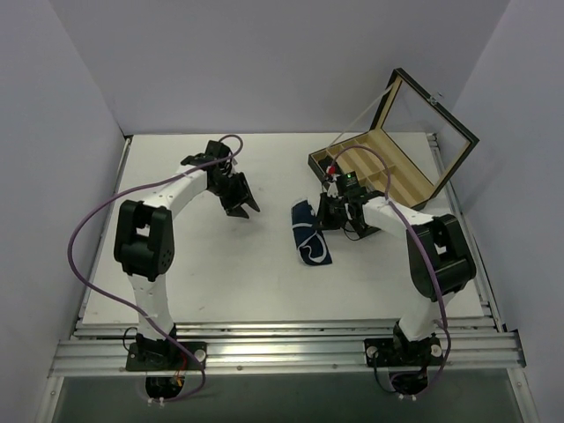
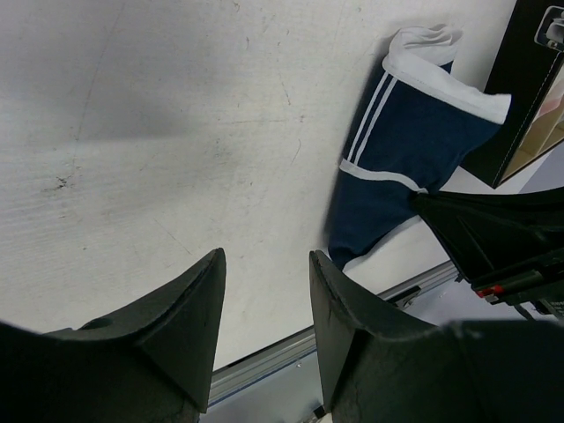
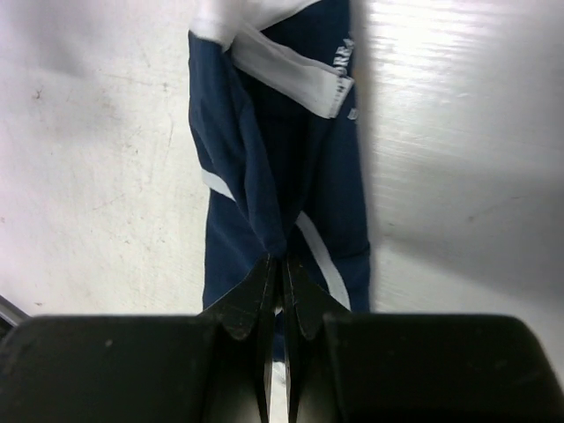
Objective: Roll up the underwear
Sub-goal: Fold the underwear
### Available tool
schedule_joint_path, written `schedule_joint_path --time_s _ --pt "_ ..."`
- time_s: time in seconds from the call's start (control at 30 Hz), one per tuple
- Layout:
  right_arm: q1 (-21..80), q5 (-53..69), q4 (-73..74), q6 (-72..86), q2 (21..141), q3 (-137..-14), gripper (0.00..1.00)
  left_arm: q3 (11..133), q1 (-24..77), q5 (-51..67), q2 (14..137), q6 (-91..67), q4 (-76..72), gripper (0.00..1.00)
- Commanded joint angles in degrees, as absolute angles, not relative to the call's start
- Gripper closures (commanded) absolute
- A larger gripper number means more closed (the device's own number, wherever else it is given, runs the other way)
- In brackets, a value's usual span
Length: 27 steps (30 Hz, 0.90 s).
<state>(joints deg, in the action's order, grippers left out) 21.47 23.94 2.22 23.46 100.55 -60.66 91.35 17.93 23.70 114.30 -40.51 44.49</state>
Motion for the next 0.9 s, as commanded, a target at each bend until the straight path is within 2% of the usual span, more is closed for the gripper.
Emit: schedule_joint_path --time_s 0.0,0.37,0.53,0.67,0.87 --pt "19.95 25.40 0.53 24.34 96.77 -58.89 1.00 94.39 18.98 22.41 114.52 -41.22 45.00 0.49" --pt "16.52 25.32 -0.26 22.06 99.84 -58.71 1.00 96.15 21.09 21.62 115.31 -41.48 46.32 0.49" --pt "15.65 24.17 -0.26 22.06 100.11 -58.71 0.95 96.59 21.80 21.71 115.66 -41.22 46.23 0.49" --pt "15.47 21.81 2.27 22.85 99.75 -58.27 0.78 99.75 23.02 24.07 117.50 -40.52 44.21 0.48" --pt "15.47 21.35 2.55 23.03 98.96 -56.69 0.71 109.15 24.52 26.19 123.48 -39.64 43.68 0.48"
